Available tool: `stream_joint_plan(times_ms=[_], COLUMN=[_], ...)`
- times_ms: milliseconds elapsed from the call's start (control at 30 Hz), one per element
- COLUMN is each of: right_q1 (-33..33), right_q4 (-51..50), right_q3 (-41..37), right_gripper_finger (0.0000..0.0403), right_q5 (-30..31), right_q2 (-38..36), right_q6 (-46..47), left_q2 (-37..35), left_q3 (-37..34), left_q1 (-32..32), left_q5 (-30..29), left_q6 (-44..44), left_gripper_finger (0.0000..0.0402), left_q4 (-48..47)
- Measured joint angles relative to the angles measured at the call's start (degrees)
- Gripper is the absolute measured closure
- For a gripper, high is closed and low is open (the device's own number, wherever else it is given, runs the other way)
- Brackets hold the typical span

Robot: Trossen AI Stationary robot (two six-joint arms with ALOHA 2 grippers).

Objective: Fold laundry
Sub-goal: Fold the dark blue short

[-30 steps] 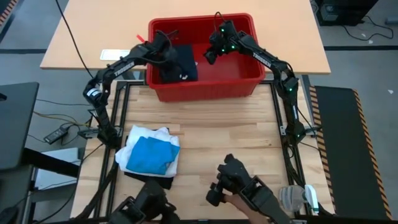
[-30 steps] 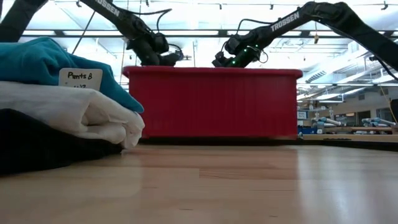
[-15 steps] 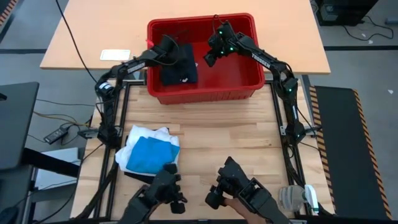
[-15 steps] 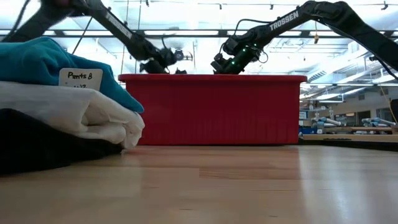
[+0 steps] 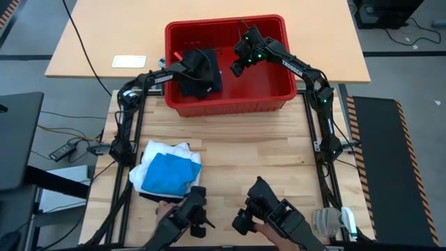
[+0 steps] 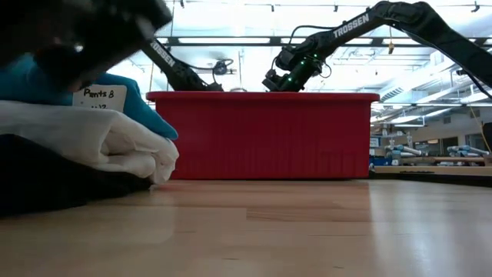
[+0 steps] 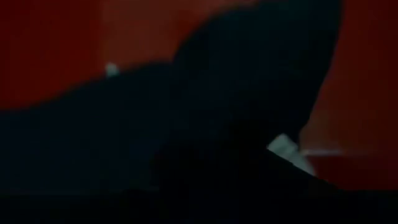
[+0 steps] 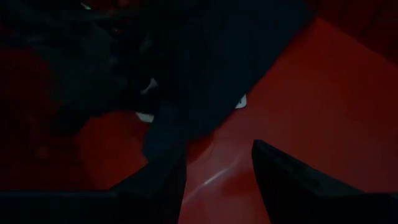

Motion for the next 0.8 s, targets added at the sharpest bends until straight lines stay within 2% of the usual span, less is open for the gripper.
stream_joint_plan(times_ms=[100,233,300,500,633,800], right_q1=[0.0,0.0,0.0,-1.03,-1.11,-0.25], right_q4=[-1.27,-2.8,-3.66,-0.2,0.68,1.02], right_q3=[0.0,0.0,0.0,-0.07,-0.07,-0.01], right_gripper_finger=[0.0215,0.0219,0.0225,0.0246,0.0247,0.0248], right_q5=[0.0,-0.02,-0.26,-10.99,-10.76,-10.32], right_q2=[0.0,0.0,-0.03,-3.83,-9.68,-20.38], right_q6=[-0.05,1.68,3.83,11.24,12.12,9.31], left_q2=[0.71,-0.18,-1.99,-9.9,-16.4,-23.92], left_q3=[0.0,0.41,1.78,8.8,13.82,17.26], left_q1=[-0.2,-0.88,-1.24,-2.57,-4.03,-7.73], left_q5=[-3.23,-4.29,-4.39,-4.31,-4.14,-4.14], left_q6=[-0.36,-6.01,-10.22,-25.26,-35.97,-46.74], left_gripper_finger=[0.0276,0.0364,0.0389,0.0397,0.0398,0.0399], left_q4=[0.01,-0.9,-1.52,-3.86,-4.55,-6.84])
